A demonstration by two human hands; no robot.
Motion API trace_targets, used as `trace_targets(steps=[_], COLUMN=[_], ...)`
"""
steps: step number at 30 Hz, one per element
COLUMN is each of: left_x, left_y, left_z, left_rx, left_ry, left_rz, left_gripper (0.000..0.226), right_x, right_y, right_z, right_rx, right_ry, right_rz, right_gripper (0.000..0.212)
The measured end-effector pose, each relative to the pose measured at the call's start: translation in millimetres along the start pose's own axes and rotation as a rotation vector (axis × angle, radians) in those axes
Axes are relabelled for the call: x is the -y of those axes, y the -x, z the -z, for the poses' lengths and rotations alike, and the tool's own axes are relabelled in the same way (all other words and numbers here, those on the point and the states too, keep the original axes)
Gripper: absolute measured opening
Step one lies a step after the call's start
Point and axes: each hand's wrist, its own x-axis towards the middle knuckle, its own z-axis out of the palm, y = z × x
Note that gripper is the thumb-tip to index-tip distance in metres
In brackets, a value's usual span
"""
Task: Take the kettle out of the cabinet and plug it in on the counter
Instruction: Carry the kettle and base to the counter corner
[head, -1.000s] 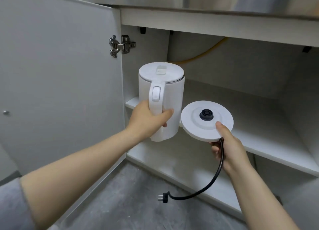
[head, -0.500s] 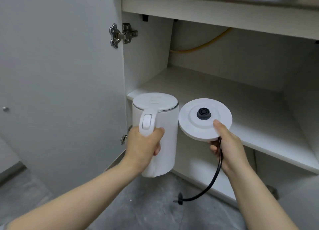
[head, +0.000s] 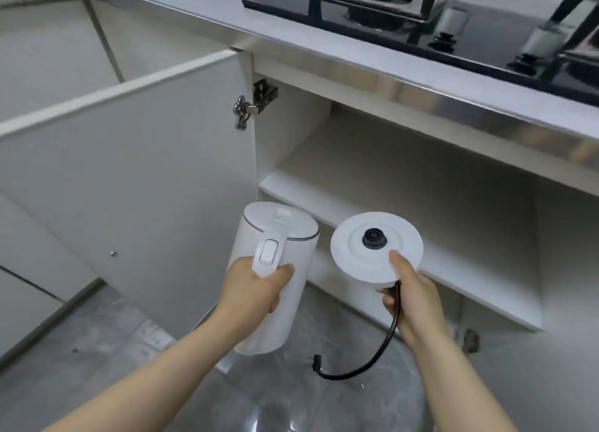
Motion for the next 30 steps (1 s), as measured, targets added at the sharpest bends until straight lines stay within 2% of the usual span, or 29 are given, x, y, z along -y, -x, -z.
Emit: trace_targets(steps=[9, 13, 17, 23, 30], left_x=[-125.7, -192.4, -265.8, -344.9, -389.1], left_y=[93.5, 135.3, 172.6, 231.1, 273.7], left_z=[49.3, 72.4, 95.7, 122.7, 130.9], left_rx=[0.033, 0.096, 0.102, 0.054, -0.074], left_ry=[-0.004, -0.037, -0.039, -0.046, 0.054], left_rz=[0.134, 0.130, 0.090, 0.035, -0.003], left_gripper=[0.052, 0.051, 0.051, 0.051, 0.050], right_x=[112.4, 174.9, 234.9, 310.7, 362.8], right_y=[116.8, 161.4, 212.5, 275.3, 304.7], right_z=[14.5, 23.0, 32.7, 47.1, 63.5], right_rx=[-0.039, -0.037, -0.031, 0.045, 0.119], right_ry=[0.105, 0.144, 0.254, 0.336, 0.284], right_rz=[-0.002, 0.027, 0.143, 0.266, 0.315], right_gripper=[0.027, 0.027, 0.034, 0.031, 0.029])
